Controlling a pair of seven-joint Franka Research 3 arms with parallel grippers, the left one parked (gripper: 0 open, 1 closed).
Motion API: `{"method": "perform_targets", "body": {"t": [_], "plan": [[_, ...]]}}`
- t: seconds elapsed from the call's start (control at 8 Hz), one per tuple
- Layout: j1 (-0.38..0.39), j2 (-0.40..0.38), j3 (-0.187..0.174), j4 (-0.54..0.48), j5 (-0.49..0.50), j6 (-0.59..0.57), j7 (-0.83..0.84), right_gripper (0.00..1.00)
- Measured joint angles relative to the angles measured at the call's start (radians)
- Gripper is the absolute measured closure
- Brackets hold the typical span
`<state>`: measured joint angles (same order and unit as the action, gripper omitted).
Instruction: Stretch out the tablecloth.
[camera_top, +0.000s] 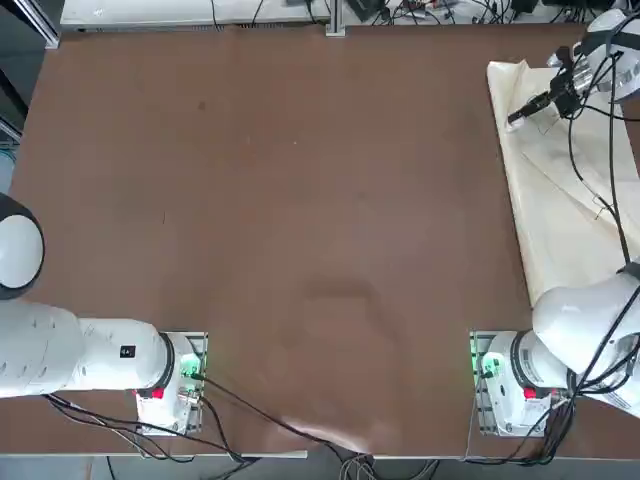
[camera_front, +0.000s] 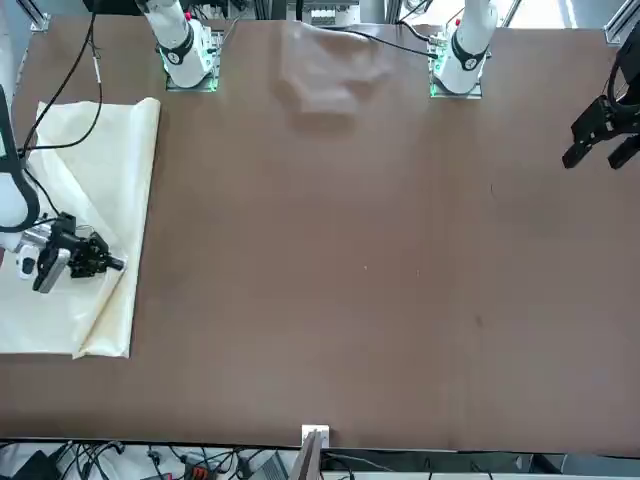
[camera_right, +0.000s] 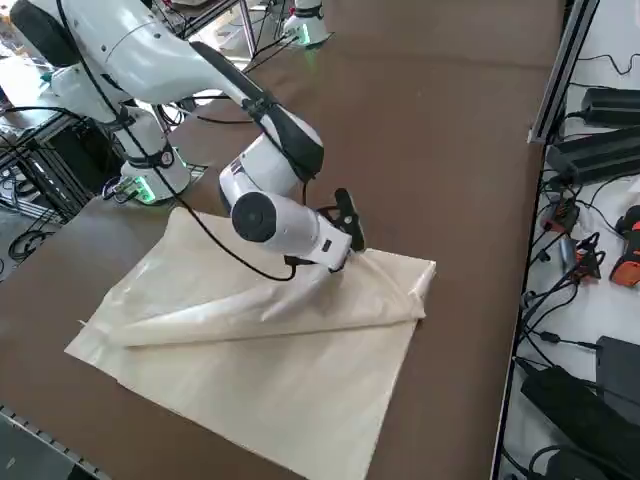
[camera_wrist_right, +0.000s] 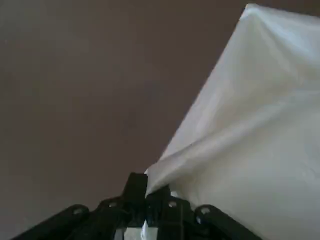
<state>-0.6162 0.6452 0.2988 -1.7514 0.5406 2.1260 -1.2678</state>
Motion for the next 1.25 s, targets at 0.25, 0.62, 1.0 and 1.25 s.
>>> {"method": "perform_targets", "body": {"t": [0.25, 0.62, 1.0, 1.25], "plan": [[0.034, 0.000, 0.025, 0.000, 0.034, -0.040, 0.098, 0.98], [0.138, 0.013, 0.030, -0.003, 0.133, -0.060, 0.225, 0.98], [0.228, 0.052, 0.029, -0.002, 0.224, -0.038, 0.290, 0.98], [0.267, 0.073, 0.029, 0.022, 0.241, -0.023, 0.381, 0.98]]}}
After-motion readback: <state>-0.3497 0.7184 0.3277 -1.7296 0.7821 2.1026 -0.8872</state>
